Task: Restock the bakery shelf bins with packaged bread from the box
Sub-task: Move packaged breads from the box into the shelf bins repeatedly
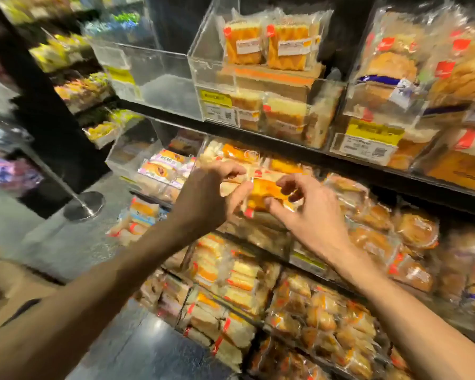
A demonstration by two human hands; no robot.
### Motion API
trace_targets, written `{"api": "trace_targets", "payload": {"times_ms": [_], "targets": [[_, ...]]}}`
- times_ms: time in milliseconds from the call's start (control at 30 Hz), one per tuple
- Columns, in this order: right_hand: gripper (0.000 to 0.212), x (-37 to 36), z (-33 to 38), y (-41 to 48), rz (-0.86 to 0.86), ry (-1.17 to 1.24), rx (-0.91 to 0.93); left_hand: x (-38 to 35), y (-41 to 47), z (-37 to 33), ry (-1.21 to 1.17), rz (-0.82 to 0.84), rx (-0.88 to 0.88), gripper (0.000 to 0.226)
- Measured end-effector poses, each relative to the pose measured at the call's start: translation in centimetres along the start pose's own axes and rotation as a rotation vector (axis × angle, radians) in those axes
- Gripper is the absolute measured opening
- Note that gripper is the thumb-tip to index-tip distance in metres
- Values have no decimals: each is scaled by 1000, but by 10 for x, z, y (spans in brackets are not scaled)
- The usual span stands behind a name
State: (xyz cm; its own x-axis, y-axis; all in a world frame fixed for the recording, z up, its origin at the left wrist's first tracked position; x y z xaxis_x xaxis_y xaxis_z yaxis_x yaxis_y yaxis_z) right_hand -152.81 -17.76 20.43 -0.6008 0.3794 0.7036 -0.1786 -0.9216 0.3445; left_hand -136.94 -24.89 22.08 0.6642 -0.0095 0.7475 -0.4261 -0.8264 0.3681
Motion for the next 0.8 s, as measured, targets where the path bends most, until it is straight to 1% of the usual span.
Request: {"api": "trace_targets", "payload": {"times_ms": [67, 100, 167, 200, 267, 300, 333, 400, 467, 533, 567, 633, 700, 800], "targets": [[38, -51, 54, 7, 164, 35, 126, 55, -37, 51, 79, -33, 176, 32], [41, -77, 83, 8, 219, 58, 191, 85, -58, 76, 123, -66, 241, 34], [48, -130, 147, 8, 295, 119, 340, 151, -108, 118, 221, -158, 343, 41], [48, -161, 181, 5, 367, 126, 414, 184, -136, 137, 279, -216, 396, 47], [44, -228, 245, -11, 569, 59, 563, 246, -191, 171, 429, -306, 499, 57], [44, -259, 275, -21, 638, 5, 651, 270, -219, 189, 499, -306, 556, 62], [45, -286, 305, -30, 675, -37, 741, 290, -246, 207, 553, -283, 612, 64], [48, -334, 366, -50, 715, -75, 889, 329, -299, 244, 627, -259, 720, 55], [50, -382, 421, -71, 791, -61, 979, 366, -350, 284, 689, -268, 867, 42], [50, -433, 471, -90, 854, -93, 1065, 397, -391, 330, 742, -245, 983, 40], [48, -460, 495, -97, 875, -119, 1101, 411, -407, 356, 784, -201, 1025, 42], [46, -515, 539, -109, 922, -165, 1137, 440, -437, 412, 882, -96, 1098, 48], [49, -571, 578, -117, 990, -193, 1131, 470, -463, 466, 925, -24, 1152, 52], [49, -647, 629, -121, 1055, -230, 1109, 502, -495, 540, 874, 30, 1244, 50]]}}
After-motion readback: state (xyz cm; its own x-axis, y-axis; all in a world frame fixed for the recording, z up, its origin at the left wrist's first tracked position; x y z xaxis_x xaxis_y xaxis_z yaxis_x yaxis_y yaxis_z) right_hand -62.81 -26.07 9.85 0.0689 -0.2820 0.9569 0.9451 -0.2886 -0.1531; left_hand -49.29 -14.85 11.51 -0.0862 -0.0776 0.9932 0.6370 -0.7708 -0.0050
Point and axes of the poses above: each hand's wrist, its own y-axis towards the middle knuckle, its own x-axis out of the back of the hand, z = x × y, the point moved 10 cm from there along y, towards the middle knuckle, and after that the axes turned 3 degrees about x, right-handed, at the moved point
